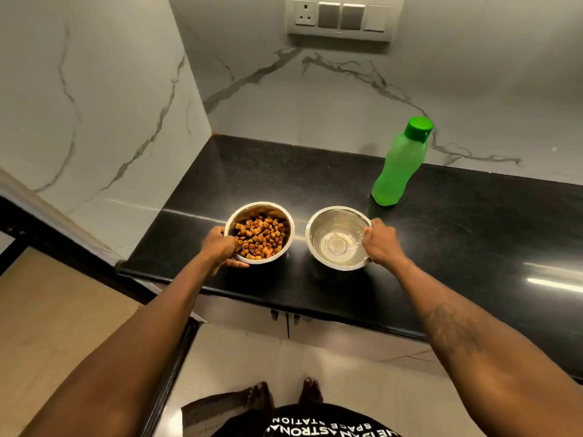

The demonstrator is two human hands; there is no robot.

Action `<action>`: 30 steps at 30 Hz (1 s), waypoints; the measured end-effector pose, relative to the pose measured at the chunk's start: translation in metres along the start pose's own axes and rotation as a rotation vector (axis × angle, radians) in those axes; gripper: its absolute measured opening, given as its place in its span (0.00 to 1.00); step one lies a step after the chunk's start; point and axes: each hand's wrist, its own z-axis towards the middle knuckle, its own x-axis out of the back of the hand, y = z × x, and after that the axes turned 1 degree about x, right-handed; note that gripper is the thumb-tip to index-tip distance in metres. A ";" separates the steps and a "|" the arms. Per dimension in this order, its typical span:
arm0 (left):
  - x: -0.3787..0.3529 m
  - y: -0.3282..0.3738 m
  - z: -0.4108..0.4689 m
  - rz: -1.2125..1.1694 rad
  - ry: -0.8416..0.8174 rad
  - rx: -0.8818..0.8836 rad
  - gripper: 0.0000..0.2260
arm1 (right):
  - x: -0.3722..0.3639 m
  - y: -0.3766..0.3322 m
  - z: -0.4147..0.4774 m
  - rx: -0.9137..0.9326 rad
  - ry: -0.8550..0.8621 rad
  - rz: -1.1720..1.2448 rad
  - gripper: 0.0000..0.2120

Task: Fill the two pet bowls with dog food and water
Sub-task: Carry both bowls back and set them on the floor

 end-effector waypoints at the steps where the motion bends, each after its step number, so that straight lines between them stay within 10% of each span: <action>1: 0.005 -0.003 -0.003 -0.011 0.015 -0.002 0.14 | 0.000 -0.006 -0.001 0.017 -0.009 -0.005 0.14; 30: 0.314 -0.245 -0.180 -0.356 0.487 0.144 0.19 | -0.208 -0.284 -0.173 0.515 -0.271 -0.120 0.08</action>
